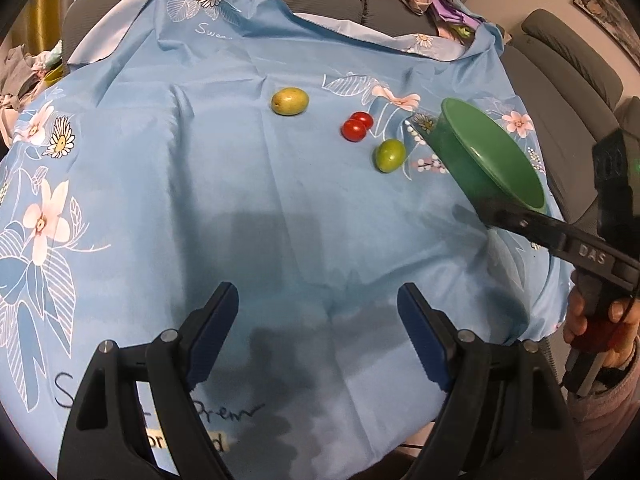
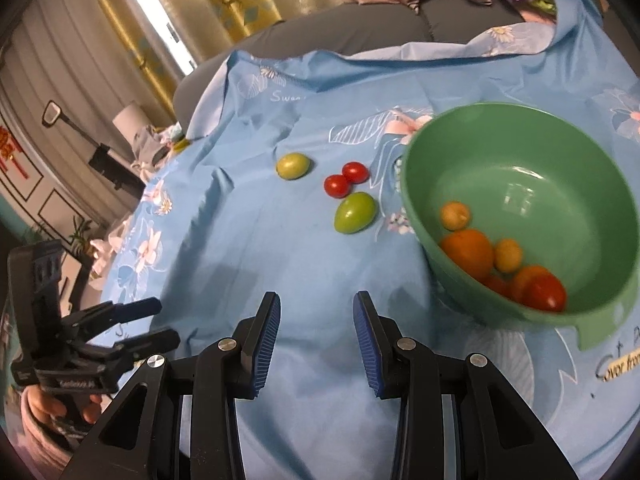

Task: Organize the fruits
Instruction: 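Withdraw both tools from the bowl toward the green fruits, then grasp the green fruit with the right tool while the left tool grasps the yellow-green fruit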

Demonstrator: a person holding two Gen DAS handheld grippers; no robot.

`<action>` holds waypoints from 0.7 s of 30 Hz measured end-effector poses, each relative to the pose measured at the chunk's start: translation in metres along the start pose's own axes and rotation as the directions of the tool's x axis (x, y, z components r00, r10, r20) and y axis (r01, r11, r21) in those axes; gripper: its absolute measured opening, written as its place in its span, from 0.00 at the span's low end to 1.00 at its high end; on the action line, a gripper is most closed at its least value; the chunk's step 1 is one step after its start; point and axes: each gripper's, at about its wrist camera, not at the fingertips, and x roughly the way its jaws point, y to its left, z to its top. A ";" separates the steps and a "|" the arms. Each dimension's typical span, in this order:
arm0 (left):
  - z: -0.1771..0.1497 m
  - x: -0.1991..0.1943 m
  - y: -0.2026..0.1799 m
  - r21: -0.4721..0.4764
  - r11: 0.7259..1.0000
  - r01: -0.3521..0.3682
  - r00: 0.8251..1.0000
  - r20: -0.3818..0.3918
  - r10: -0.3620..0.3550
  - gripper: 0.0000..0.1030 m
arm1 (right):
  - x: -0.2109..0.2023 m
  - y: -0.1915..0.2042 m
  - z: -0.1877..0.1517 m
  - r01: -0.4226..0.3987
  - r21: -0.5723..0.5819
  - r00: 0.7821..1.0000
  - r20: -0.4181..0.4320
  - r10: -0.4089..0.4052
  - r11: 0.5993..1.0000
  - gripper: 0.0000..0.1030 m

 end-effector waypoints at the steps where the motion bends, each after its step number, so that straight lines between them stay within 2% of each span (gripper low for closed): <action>1: 0.002 0.001 0.002 -0.002 1.000 0.000 1.000 0.001 0.000 0.79 | 0.008 0.002 0.005 0.005 -0.003 1.000 -0.006 -0.005 1.000 0.37; 6: 0.013 0.005 0.010 0.007 1.000 0.003 1.000 0.008 -0.003 0.79 | 0.046 0.006 0.023 0.086 0.015 0.995 -0.049 -0.085 0.996 0.39; 7: 0.016 0.006 0.011 0.010 1.000 0.001 1.000 0.011 -0.001 0.79 | 0.058 0.005 0.029 0.127 0.029 0.990 -0.063 -0.125 0.991 0.39; 12: 0.025 0.010 0.016 0.031 0.999 0.007 1.000 0.016 -0.007 0.79 | 0.093 0.003 0.042 0.213 0.073 0.972 -0.115 -0.204 0.974 0.39; 16: 0.031 0.014 0.021 0.043 0.999 0.018 1.000 0.014 -0.018 0.79 | 0.103 -0.004 0.051 0.233 0.132 0.968 -0.131 -0.216 0.964 0.39; 21: 0.042 0.019 0.024 0.054 0.998 0.020 1.000 0.023 -0.021 0.79 | 0.110 -0.009 0.063 0.250 0.133 0.964 -0.132 -0.233 0.959 0.39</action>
